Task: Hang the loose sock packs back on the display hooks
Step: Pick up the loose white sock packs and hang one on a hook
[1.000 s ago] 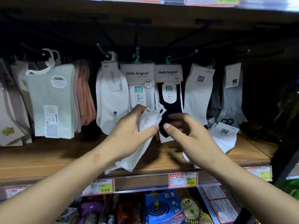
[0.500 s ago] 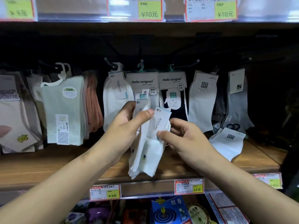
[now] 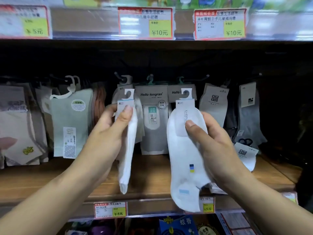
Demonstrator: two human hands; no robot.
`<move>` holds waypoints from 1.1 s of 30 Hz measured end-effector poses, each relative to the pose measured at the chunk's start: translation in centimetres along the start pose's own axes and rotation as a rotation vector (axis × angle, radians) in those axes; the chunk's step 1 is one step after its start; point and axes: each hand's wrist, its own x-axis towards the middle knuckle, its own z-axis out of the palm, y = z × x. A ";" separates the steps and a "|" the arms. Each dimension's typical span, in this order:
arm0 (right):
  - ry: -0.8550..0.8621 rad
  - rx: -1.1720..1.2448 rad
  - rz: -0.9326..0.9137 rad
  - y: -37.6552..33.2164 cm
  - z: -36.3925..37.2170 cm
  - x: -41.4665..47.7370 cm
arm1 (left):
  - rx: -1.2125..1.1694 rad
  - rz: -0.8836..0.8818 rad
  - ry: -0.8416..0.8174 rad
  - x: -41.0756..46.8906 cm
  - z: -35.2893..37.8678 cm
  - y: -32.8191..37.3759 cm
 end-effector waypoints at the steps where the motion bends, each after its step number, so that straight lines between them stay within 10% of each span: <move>1: -0.015 -0.009 -0.016 -0.1 0.1 0.0 | -0.046 -0.044 0.027 0.0 -0.1 -0.1; 33: -0.076 -0.067 0.011 0.3 4.5 0.3 | 0.143 0.070 0.166 6.1 -0.8 -1.2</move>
